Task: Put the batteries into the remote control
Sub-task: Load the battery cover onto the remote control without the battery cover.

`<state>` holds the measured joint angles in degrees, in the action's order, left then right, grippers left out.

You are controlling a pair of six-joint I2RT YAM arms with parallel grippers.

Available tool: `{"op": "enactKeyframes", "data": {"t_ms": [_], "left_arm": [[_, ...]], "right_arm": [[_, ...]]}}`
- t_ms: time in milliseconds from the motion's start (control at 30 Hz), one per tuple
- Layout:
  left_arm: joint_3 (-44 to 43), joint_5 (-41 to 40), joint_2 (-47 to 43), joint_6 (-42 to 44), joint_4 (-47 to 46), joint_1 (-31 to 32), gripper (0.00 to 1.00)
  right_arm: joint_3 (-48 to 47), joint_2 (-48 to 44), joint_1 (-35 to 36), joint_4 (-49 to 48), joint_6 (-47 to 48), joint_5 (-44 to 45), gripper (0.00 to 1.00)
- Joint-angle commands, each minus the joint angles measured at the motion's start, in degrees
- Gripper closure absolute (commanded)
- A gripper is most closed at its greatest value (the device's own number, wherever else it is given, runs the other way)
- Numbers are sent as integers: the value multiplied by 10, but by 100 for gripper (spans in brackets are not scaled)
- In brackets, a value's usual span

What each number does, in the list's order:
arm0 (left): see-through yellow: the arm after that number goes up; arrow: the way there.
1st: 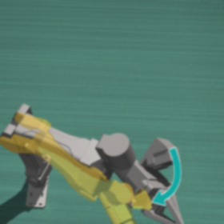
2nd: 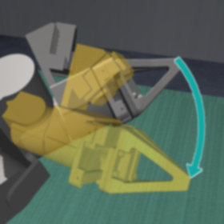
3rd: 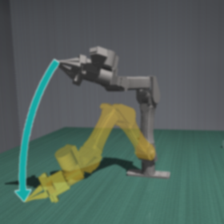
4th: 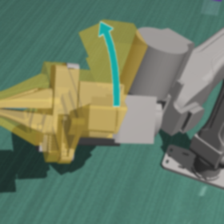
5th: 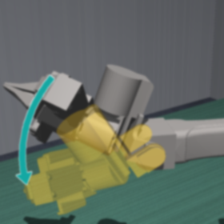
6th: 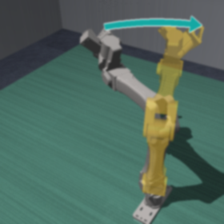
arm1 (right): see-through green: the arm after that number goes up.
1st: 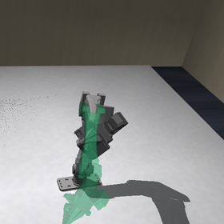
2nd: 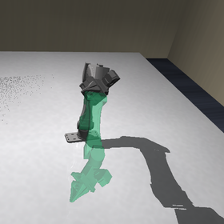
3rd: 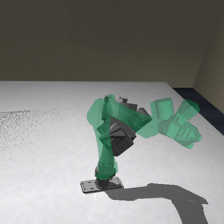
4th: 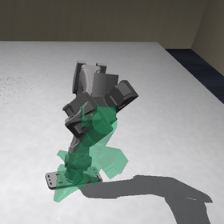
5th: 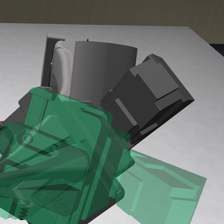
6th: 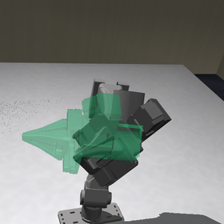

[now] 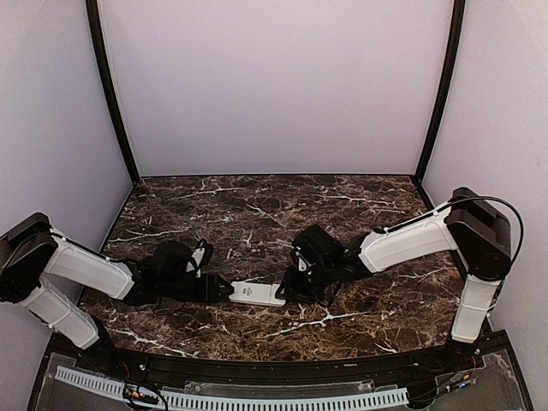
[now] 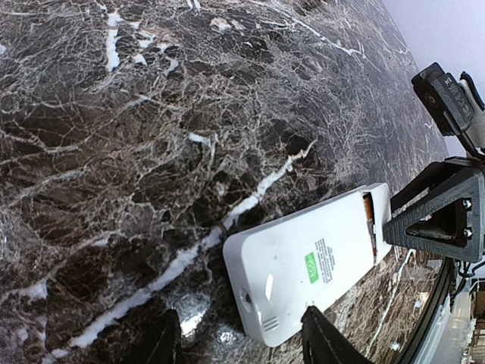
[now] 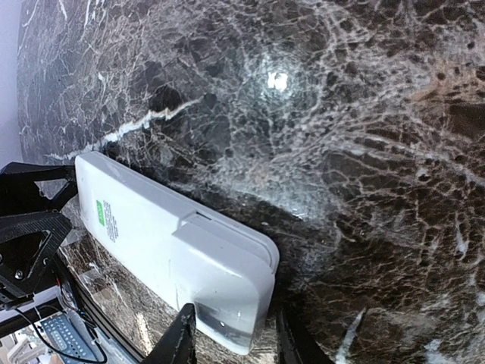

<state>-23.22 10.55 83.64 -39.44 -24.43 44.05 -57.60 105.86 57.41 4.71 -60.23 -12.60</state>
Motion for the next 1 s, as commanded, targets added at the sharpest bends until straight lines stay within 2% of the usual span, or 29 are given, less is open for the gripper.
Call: {"op": "enactKeyframes", "data": {"t_ms": [0,200,333,400,433,500,533,600,967], "left_arm": [[3,9,3,1,19,3,47],[6,8,-2,1,18,3,47],[8,8,-5,2,17,3,47],[8,8,-5,2,16,3,47],[8,7,-5,2,16,3,47],[9,8,-4,2,15,3,47],[8,7,-3,2,15,3,47],[7,8,-2,2,16,3,47],[9,3,-11,4,22,3,47]], "right_arm": [[-19,-5,5,39,12,22,64],[-53,-34,4,99,50,47,56],[-81,-54,6,158,80,61,54],[-93,-58,11,177,89,73,59],[-97,-59,15,174,93,73,67],[-92,-56,19,135,105,45,91],[-88,-51,19,109,107,22,100],[-87,-36,20,78,105,-3,100],[-115,-6,20,107,108,21,100]]}}
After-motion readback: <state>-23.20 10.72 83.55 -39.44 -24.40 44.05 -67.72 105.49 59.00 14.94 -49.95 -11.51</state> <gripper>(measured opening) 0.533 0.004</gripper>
